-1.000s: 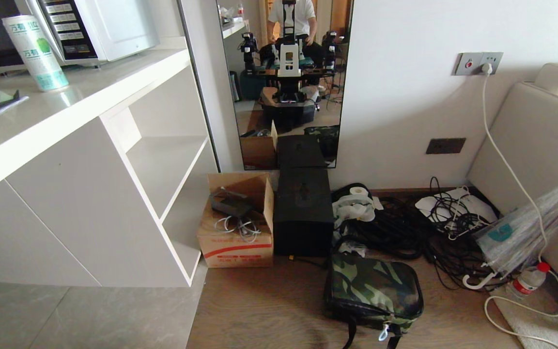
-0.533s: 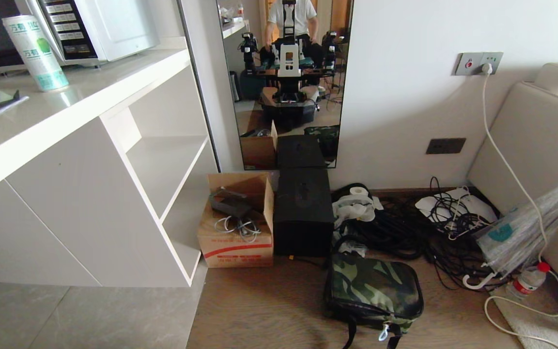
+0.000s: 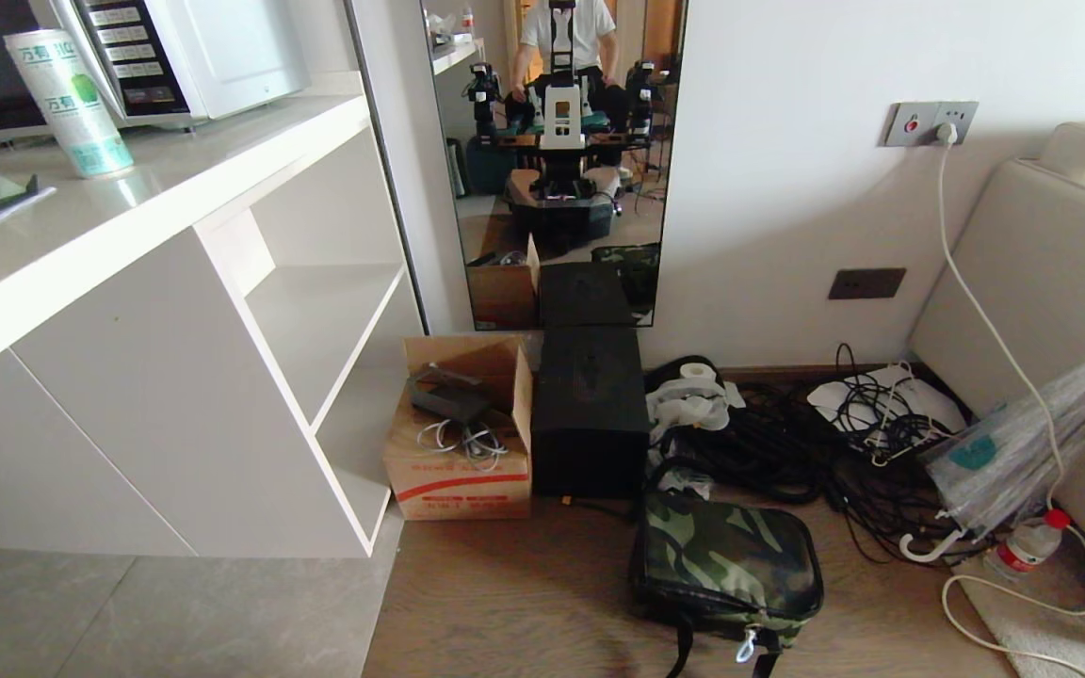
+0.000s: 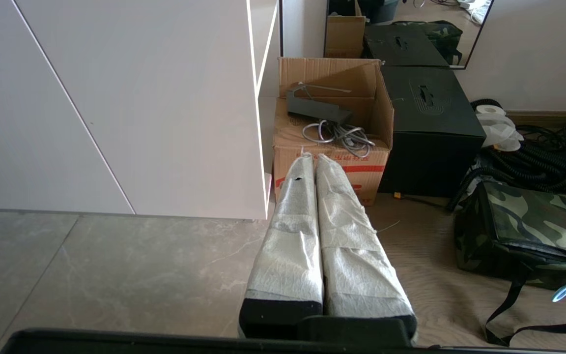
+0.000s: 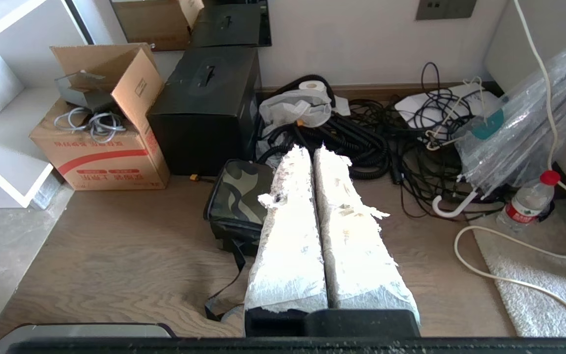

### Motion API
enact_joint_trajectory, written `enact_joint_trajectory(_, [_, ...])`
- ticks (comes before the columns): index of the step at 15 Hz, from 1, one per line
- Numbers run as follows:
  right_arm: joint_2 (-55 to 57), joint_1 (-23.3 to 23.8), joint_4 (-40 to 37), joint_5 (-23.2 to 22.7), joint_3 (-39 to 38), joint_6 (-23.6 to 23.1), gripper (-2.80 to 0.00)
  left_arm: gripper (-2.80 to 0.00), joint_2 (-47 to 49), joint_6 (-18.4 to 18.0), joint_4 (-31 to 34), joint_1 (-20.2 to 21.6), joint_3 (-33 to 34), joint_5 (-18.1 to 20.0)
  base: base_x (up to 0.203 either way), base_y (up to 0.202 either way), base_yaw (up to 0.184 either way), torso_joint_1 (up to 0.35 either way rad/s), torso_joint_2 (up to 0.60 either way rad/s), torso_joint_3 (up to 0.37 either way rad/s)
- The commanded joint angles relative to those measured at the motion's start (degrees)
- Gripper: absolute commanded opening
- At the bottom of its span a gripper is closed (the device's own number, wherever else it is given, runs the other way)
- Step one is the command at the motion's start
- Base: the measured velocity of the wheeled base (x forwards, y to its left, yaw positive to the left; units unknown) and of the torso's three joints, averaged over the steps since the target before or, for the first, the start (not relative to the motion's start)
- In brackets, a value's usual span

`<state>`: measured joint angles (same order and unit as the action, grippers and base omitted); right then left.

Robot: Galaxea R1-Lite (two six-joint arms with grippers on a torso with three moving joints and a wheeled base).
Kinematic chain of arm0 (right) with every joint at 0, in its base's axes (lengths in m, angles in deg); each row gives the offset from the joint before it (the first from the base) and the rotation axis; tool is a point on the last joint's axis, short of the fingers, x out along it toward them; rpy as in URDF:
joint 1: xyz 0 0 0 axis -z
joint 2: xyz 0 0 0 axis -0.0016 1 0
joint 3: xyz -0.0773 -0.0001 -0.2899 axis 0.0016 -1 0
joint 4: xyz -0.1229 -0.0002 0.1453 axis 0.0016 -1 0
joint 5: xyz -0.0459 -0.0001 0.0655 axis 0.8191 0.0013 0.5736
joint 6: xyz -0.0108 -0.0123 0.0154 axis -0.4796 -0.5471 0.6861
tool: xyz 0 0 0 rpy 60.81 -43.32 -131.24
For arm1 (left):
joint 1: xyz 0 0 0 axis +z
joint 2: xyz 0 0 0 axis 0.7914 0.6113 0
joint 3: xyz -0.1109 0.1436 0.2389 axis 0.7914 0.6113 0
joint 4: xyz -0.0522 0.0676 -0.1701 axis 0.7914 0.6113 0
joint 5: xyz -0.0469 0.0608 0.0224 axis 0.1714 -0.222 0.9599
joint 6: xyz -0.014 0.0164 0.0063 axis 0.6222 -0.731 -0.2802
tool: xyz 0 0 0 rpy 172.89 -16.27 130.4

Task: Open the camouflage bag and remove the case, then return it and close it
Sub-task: Open the top of the storage box

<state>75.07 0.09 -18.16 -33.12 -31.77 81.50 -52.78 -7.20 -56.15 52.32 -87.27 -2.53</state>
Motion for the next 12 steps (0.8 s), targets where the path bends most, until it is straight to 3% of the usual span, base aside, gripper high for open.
enact_joint_trajectory(1, [0.0, 0.0, 0.0, 0.0, 0.0, 0.0, -2.8, -2.8, 0.0, 0.1, 0.0, 0.0, 0.0, -0.1, 0.0, 0.0, 0.0, 0.0, 0.0, 0.0])
enact_joint_trajectory(7, [0.0, 0.0, 0.0, 0.0, 0.0, 0.0, -2.8, -2.8, 0.0, 0.2, 0.0, 0.0, 0.0, 0.0, 0.0, 0.0, 0.0, 0.0, 0.0, 0.0])
enact_joint_trajectory(12, [0.0, 0.0, 0.0, 0.0, 0.0, 0.0, -2.8, -2.8, 0.0, 0.3, 0.1, 0.0, 0.0, 0.0, -0.157, 0.0, 0.0, 0.0, 0.0, 0.002])
